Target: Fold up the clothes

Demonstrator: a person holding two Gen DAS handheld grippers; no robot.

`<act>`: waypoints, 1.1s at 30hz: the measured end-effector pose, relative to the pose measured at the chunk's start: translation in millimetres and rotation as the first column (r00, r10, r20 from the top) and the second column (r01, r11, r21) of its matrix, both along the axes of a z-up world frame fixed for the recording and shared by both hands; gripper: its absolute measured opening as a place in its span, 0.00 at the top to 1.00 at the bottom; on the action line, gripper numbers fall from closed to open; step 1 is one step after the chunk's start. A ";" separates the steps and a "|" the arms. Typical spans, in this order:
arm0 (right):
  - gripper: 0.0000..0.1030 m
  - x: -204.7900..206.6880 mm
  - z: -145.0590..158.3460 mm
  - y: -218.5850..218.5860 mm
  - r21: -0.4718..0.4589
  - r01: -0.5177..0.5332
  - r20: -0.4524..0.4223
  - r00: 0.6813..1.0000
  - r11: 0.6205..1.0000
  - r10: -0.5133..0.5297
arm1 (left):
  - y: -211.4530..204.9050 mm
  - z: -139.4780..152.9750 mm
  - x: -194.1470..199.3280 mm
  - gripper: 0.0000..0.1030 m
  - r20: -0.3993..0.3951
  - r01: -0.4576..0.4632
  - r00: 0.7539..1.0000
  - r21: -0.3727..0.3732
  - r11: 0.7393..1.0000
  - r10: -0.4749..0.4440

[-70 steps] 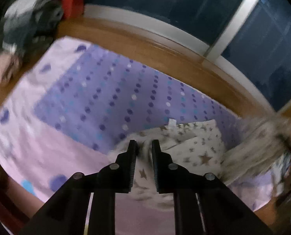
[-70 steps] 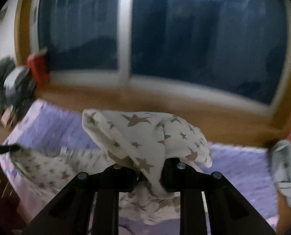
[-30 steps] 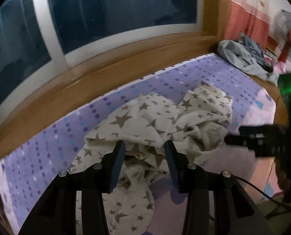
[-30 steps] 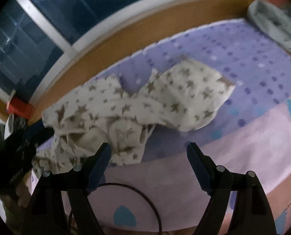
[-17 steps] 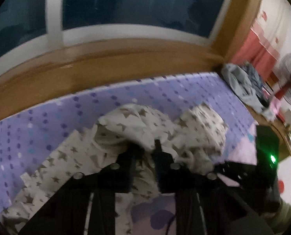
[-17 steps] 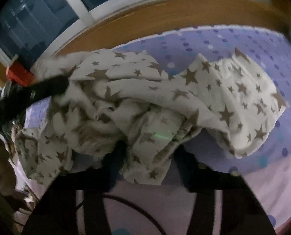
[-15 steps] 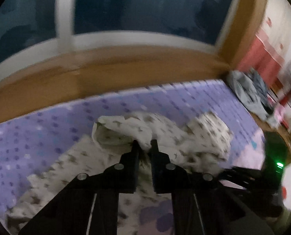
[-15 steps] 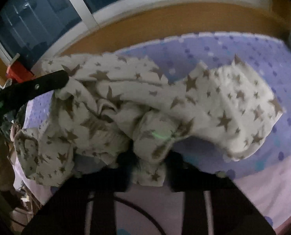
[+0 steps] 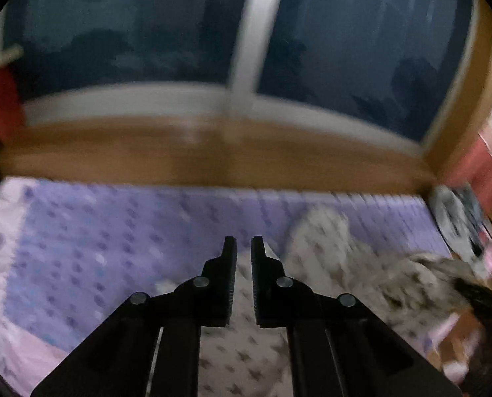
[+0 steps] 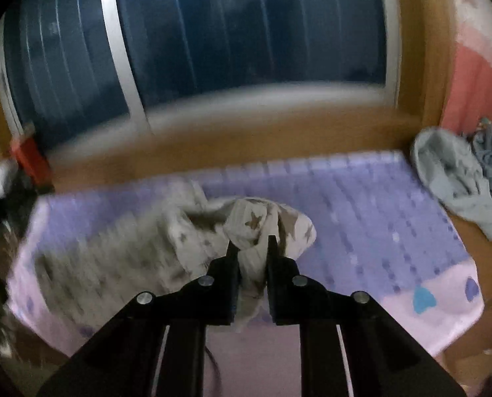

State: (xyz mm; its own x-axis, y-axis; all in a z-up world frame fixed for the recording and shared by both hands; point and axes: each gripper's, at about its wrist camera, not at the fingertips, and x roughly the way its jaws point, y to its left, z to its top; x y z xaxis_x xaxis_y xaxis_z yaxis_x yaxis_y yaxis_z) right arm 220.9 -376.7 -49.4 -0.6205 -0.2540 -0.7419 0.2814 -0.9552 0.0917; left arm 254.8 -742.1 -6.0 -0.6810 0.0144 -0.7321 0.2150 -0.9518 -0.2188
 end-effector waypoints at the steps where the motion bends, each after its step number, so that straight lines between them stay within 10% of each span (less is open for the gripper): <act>1: 0.85 -1.8 -10.1 1.3 0.036 0.002 0.039 0.999 0.999 -0.003 | 9.7 -7.4 -4.4 0.90 0.026 0.055 0.998 0.012 0.998 -0.056; 6: 0.72 3.5 -44.7 12.8 0.077 0.050 0.164 0.984 0.996 -0.062 | 89.0 -20.1 -30.6 0.76 0.088 0.345 0.937 -0.070 0.936 -0.338; 10: 0.42 19.0 -29.0 29.3 0.010 0.107 0.104 0.989 0.994 -0.107 | 157.8 -24.9 -47.2 0.75 0.124 0.548 0.836 -0.157 0.821 -0.535; 14: 0.39 14.6 -12.0 40.1 -0.022 0.163 0.050 0.985 0.986 -0.162 | 222.5 -31.2 -57.1 0.74 0.166 0.703 0.710 -0.237 0.671 -0.685; 19: 0.38 8.3 -22.5 39.5 -0.058 0.180 0.071 0.982 0.982 -0.176 | 271.1 -48.4 -67.0 0.74 0.230 0.779 0.622 -0.271 0.565 -0.748; 24: 0.38 2.4 -32.9 33.7 -0.077 0.169 0.090 0.983 0.983 -0.162 | 278.6 -64.9 -77.0 0.74 0.283 0.794 0.607 -0.263 0.549 -0.742; 33: 0.39 -8.6 -49.6 23.0 -0.098 0.147 0.117 0.984 0.984 -0.135 | 268.0 -81.6 -86.8 0.73 0.287 0.778 0.626 -0.163 0.606 -0.725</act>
State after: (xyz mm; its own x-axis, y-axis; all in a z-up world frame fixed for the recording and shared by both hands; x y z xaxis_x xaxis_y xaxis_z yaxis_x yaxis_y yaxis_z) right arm 212.3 -353.7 -99.0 -0.5721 -0.2503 -0.7811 0.1273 -0.9678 0.2169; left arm 168.0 -474.1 -87.5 -0.3742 0.2646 -0.8888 -0.5940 -0.8044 0.0106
